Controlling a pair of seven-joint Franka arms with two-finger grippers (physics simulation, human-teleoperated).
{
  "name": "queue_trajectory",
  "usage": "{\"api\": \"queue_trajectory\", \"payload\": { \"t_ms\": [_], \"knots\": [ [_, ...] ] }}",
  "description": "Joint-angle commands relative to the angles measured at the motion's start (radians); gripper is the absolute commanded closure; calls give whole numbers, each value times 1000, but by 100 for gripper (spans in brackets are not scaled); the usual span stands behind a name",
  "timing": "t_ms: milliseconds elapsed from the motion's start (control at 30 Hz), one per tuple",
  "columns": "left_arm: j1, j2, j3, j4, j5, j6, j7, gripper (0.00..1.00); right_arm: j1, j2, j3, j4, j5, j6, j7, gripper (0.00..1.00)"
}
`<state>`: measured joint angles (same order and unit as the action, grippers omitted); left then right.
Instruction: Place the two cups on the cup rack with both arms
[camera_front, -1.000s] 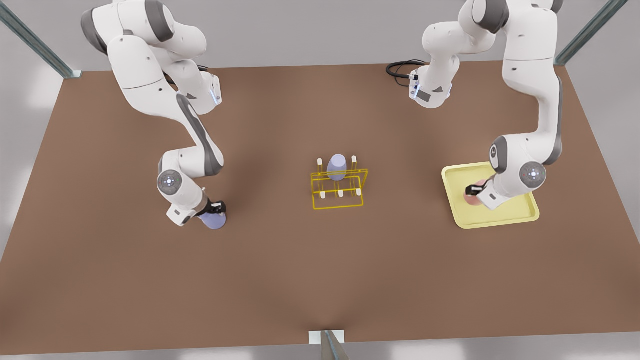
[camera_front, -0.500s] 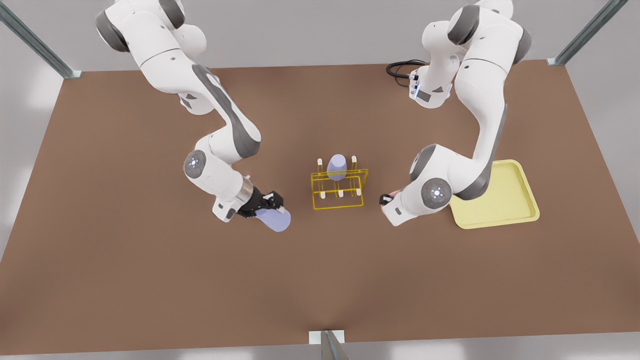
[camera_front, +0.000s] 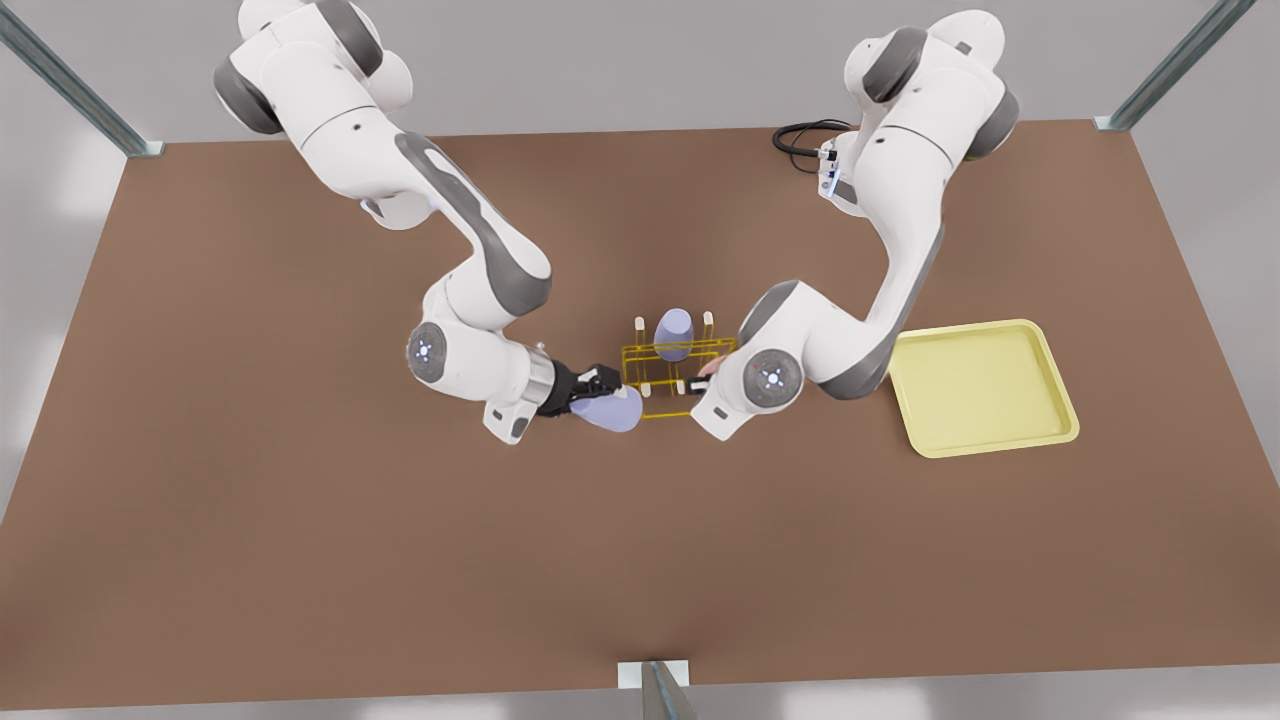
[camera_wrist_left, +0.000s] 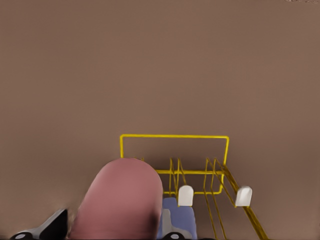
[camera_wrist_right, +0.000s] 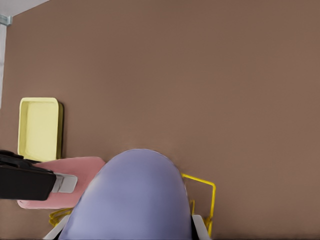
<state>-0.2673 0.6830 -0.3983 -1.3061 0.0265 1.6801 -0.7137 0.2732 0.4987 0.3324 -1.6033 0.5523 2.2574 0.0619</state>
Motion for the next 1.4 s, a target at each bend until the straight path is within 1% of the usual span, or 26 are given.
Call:
{"api": "queue_trajectory", "payload": {
  "t_ms": [0,100,133,167,200,233,267,300,333,467,600,633,667,933,967,1100,1133,1167,1200,1233,1267,1300,1333,1367],
  "knots": [
    [-1,3,-1,1,0,10,-366,0,6,3,5,-4,-3,-42,-11,19],
    [14,-5,4,8,32,-20,-362,0,24,20,5,-4,-11,-47,-13,19],
    [74,-5,4,118,52,-170,-287,0,27,21,5,-3,-11,-47,-14,19],
    [152,-5,2,252,68,-347,-66,0,29,52,5,8,-15,-47,-20,19],
    [192,-35,4,297,180,-459,208,0,35,55,4,11,-17,-47,-20,19],
    [267,-75,2,297,225,-503,506,0,41,64,4,11,-18,-45,-20,19],
    [293,-158,45,274,243,-507,753,0,47,69,4,19,-18,-45,-19,19],
    [131,-396,347,-62,152,-304,938,0,61,72,4,23,-23,-45,-14,20],
    [137,-392,358,-84,92,-336,924,0,64,77,4,26,-31,-45,-14,20],
    [163,-369,355,-78,29,-445,810,0,96,113,4,65,-51,-47,-7,20],
    [165,-365,355,-76,27,-447,810,0,118,144,-1,79,-77,-42,-2,20],
    [165,-365,355,-76,27,-448,810,0,118,144,-1,79,-78,-42,-2,18],
    [165,-365,355,-76,29,-447,810,0,118,149,-1,79,-80,-42,-2,0],
    [165,-362,355,-78,30,-445,810,0,110,150,-3,85,-74,-42,-14,0],
    [165,-362,355,-78,32,-445,810,0,107,147,-3,109,-75,-51,-10,0],
    [165,-362,355,-78,32,-445,810,0,90,139,-26,218,-80,-191,1,0],
    [166,-362,355,-78,32,-445,810,0,89,126,-68,253,-138,-249,42,0],
    [166,-362,355,-78,32,-445,810,0,86,106,-99,299,-311,-370,108,0],
    [165,-362,355,-78,32,-445,810,0,49,104,-124,303,-484,-453,125,0],
    [165,-362,355,-78,32,-448,810,0,43,104,-177,303,-699,-518,119,0],
    [165,-362,355,-78,32,-448,810,0,18,103,-269,304,-744,-553,113,0],
    [166,-365,355,-76,35,-450,810,0,-55,67,-274,301,-733,-559,113,0],
    [174,-365,357,-76,36,-451,810,0,-124,6,-274,298,-666,-607,75,0],
    [175,-365,357,-76,39,-453,810,0,-157,-46,-276,289,-640,-668,35,0]
  ]
}}
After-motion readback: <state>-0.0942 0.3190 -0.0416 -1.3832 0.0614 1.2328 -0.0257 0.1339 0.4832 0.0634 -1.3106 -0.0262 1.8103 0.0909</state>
